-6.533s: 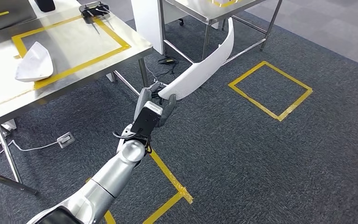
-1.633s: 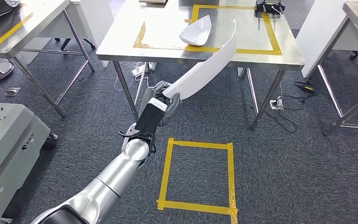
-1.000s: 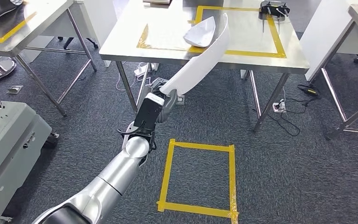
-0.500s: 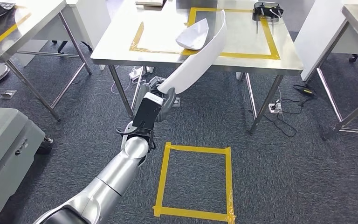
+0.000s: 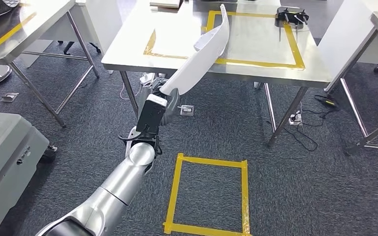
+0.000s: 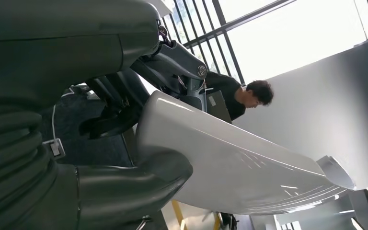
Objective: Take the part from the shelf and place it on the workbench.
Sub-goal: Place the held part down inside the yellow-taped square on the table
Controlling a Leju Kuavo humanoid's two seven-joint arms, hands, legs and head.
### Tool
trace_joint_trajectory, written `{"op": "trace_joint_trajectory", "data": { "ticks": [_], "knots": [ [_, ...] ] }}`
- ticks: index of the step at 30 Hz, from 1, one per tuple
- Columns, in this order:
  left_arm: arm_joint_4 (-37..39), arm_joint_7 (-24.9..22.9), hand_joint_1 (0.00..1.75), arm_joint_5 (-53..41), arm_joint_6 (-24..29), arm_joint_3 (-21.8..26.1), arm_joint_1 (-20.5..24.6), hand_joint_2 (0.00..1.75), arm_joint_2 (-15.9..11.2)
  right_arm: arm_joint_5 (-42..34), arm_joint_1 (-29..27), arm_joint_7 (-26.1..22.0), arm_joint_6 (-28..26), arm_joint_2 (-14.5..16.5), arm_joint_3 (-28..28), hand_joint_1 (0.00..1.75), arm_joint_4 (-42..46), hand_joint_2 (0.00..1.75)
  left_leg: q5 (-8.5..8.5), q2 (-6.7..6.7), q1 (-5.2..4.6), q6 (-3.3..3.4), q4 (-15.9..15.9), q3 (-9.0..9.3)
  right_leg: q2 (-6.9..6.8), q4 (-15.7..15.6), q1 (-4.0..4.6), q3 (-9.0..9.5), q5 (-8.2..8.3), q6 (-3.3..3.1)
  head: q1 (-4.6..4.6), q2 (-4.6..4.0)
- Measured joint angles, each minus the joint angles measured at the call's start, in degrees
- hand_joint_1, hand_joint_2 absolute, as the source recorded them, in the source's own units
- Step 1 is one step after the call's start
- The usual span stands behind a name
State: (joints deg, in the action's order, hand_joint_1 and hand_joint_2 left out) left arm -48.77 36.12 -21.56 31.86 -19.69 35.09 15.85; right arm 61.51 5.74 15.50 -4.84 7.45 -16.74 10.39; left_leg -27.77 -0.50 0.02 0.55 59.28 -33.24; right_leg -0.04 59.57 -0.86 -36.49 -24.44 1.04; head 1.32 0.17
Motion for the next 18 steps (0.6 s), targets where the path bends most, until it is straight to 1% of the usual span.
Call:
{"op": "trace_joint_trajectory", "data": {
  "ticks": [1,3,4,5,6,8,9,10,11,12,13,14,15,16,18],
  "knots": [
    [-0.1,-0.1,1.75,0.0,0.1,0.2,0.0,1.75,0.0,0.1,0.0,0.0,0.0,0.0,0.0,0.00,0.0,0.00,-0.10,-0.01,-0.07,-0.34,-0.1,0.04,0.03,-0.3,0.17,0.21,-0.41,-0.27,0.01,0.00],
    [-0.5,-0.3,1.75,-0.1,0.2,0.6,-0.1,1.75,-0.1,0.2,-0.1,0.0,0.0,0.0,0.0,0.00,0.0,0.00,-0.38,0.04,-0.03,-1.03,-0.2,0.22,0.14,-0.7,0.02,0.58,-0.55,-0.87,0.01,0.00],
    [-0.7,-0.3,1.75,-0.2,0.3,0.8,0.0,1.75,-0.2,0.2,-0.1,0.0,0.0,0.0,0.0,0.00,0.0,0.00,-0.76,0.09,0.00,-1.37,0.4,0.02,0.16,-0.9,-0.12,0.92,-0.66,-1.23,0.07,0.00],
    [-0.9,-0.4,1.75,-0.3,0.4,1.1,0.0,1.75,-0.2,0.2,-0.1,0.0,0.0,0.0,0.0,0.00,0.0,0.00,-1.53,0.13,0.05,-1.70,2.1,-0.74,0.16,-1.1,-0.28,1.33,-0.78,-1.61,0.11,0.00],
    [-1.0,-0.5,1.75,-0.4,0.6,1.4,0.0,1.75,-0.3,0.3,-0.1,0.0,0.0,0.0,0.0,0.00,0.0,0.00,-2.77,0.16,0.16,-1.99,5.1,-2.36,0.15,-1.2,-0.33,1.72,-1.00,-1.92,0.17,0.00],
    [-1.1,-0.6,1.75,-0.6,0.7,2.1,-0.1,1.75,-0.7,0.3,0.0,0.0,0.0,0.0,0.0,0.00,0.0,0.00,-5.38,0.19,0.28,-2.44,13.0,-6.92,0.19,-1.2,-0.33,2.33,-1.58,-2.30,0.24,0.00],
    [-1.1,-0.7,1.75,-0.6,0.7,2.4,-0.3,1.75,-0.9,0.3,-0.1,0.0,0.0,0.0,-0.1,0.00,0.0,0.00,-5.72,0.20,0.35,-2.57,15.7,-8.83,0.23,-1.2,-0.33,2.68,-1.90,-2.31,0.25,0.00],
    [-1.1,-0.7,1.75,-0.6,0.8,2.7,-0.4,1.75,-1.0,0.3,-0.2,0.0,0.0,0.0,-0.1,0.00,0.0,0.00,-4.86,0.21,0.41,-2.62,16.3,-9.69,0.28,-1.2,-0.33,3.09,-2.21,-2.24,0.25,0.00],
    [-1.1,-0.8,1.75,-0.7,0.8,3.0,-0.4,1.75,-1.1,0.3,-0.3,0.0,0.0,0.0,-0.1,0.00,0.0,0.00,-2.92,0.22,0.47,-2.62,14.6,-9.43,0.33,-1.2,-0.35,3.58,-2.56,-2.11,0.25,0.00],
    [-1.2,-0.8,1.75,-0.7,0.8,3.2,-0.4,1.75,-1.2,0.3,-0.3,0.0,0.0,0.1,-0.1,0.00,0.0,0.00,-0.25,0.23,0.52,-2.55,11.0,-8.14,0.36,-1.2,-0.38,4.14,-2.98,-1.93,0.25,0.00],
    [-1.2,-0.8,1.75,-0.7,0.8,3.5,-0.4,1.75,-1.3,0.3,-0.3,0.0,0.0,0.1,-0.1,0.00,0.0,0.00,1.92,0.22,0.51,-2.43,7.1,-6.47,0.39,-1.1,-0.35,4.61,-3.44,-1.66,0.24,0.00],
    [-1.2,-0.8,1.75,-0.8,0.8,3.7,-0.3,1.75,-1.4,0.3,-0.3,0.0,0.0,0.1,-0.1,0.00,0.0,0.00,3.24,0.20,0.46,-2.16,3.5,-4.89,0.43,-1.0,-0.28,4.91,-3.87,-1.32,0.26,0.00],
    [-1.3,-0.8,1.75,-0.8,0.8,3.9,-0.3,1.75,-1.4,0.3,-0.2,0.0,0.1,0.1,-0.2,0.00,0.0,0.00,3.75,0.17,0.37,-1.81,1.3,-3.85,0.47,-0.9,-0.21,5.04,-4.16,-0.96,0.22,0.00],
    [-1.2,-0.8,1.75,-0.8,0.8,4.0,-0.2,1.75,-1.5,0.2,-0.1,0.0,0.1,0.1,-0.2,0.00,0.0,0.00,3.41,0.09,0.24,-1.40,0.5,-3.43,0.49,-1.0,-0.15,5.04,-4.34,-0.59,0.21,0.00],
    [-1.2,-0.7,1.75,-0.9,0.9,4.3,-0.1,1.75,-1.5,0.2,-0.1,0.0,0.1,0.1,-0.4,0.00,0.0,0.00,3.02,-0.04,0.19,-0.52,0.2,-3.24,0.44,-1.2,-0.22,5.09,-4.62,0.06,0.18,0.00]
  ]
}}
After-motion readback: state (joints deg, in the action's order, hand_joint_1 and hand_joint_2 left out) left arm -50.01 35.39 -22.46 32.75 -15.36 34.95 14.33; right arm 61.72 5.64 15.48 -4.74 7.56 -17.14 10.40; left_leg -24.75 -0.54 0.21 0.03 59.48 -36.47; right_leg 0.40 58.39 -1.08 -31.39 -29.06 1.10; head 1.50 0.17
